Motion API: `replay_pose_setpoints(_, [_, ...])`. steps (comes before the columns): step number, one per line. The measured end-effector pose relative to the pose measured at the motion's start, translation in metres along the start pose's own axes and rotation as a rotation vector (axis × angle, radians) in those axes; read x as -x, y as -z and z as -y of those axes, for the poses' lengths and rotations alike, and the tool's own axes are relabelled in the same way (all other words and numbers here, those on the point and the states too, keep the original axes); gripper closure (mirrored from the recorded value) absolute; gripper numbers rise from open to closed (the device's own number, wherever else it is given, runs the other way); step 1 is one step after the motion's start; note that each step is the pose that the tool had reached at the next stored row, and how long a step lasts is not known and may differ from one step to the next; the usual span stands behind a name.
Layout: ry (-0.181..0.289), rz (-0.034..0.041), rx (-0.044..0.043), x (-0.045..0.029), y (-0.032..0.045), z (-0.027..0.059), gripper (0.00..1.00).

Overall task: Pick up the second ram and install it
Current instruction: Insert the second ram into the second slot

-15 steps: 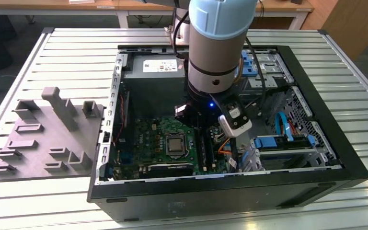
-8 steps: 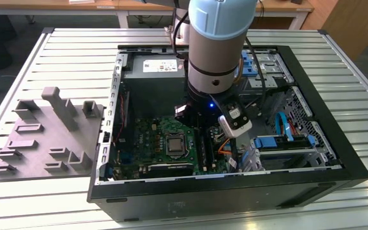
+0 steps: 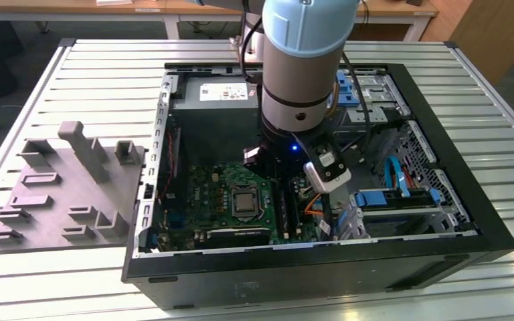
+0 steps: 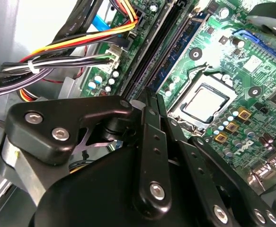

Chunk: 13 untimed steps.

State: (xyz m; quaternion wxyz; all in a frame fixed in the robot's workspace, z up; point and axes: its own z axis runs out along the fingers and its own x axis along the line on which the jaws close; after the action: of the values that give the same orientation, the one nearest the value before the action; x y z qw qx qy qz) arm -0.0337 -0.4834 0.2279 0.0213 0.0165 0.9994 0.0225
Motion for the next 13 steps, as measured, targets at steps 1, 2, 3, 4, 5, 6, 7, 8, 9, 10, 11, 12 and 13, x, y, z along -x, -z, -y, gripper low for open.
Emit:
replay_pose_setpoints(1, [0.000, 0.0000, -0.0001, 0.0000, 0.0000, 0.0000, 0.88])
replay_pose_setpoints(2, [0.000, 0.0000, -0.0001, 0.0000, -0.0001, 0.0000, 0.88])
replay_pose_setpoints(3, [0.000, 0.0000, 0.0001, 0.0000, -0.0003, 0.0000, 0.88])
replay_pose_setpoints(4, [0.000, 0.0001, 0.0002, 0.0000, -0.0006, 0.0000, 0.88])
replay_pose_setpoints(5, [0.000, 0.0001, 0.0004, 0.0000, -0.0009, 0.0000, 0.88])
replay_pose_setpoints(6, [0.000, 0.0000, 0.0001, 0.0000, -0.0011, 0.0000, 0.88])
replay_pose_setpoints(7, [0.000, 0.0000, 0.0000, 0.0000, -0.0012, 0.0000, 0.88])
replay_pose_setpoints(8, [0.000, 0.0000, -0.0001, -0.0001, -0.0012, 0.0001, 0.88])
replay_pose_setpoints(9, [0.000, -0.0001, -0.0001, 0.0000, -0.0012, 0.0001, 0.88])
replay_pose_setpoints(10, [0.000, 0.0000, 0.0000, -0.0001, -0.0014, 0.0001, 0.88])
replay_pose_setpoints(11, [0.000, 0.0000, 0.0001, -0.0001, -0.0016, 0.0001, 0.88])
replay_pose_setpoints(12, [0.000, 0.0001, 0.0003, -0.0001, -0.0021, 0.0000, 0.88])
replay_pose_setpoints(13, [0.000, 0.0001, 0.0000, -0.0001, -0.0026, 0.0001, 0.88])
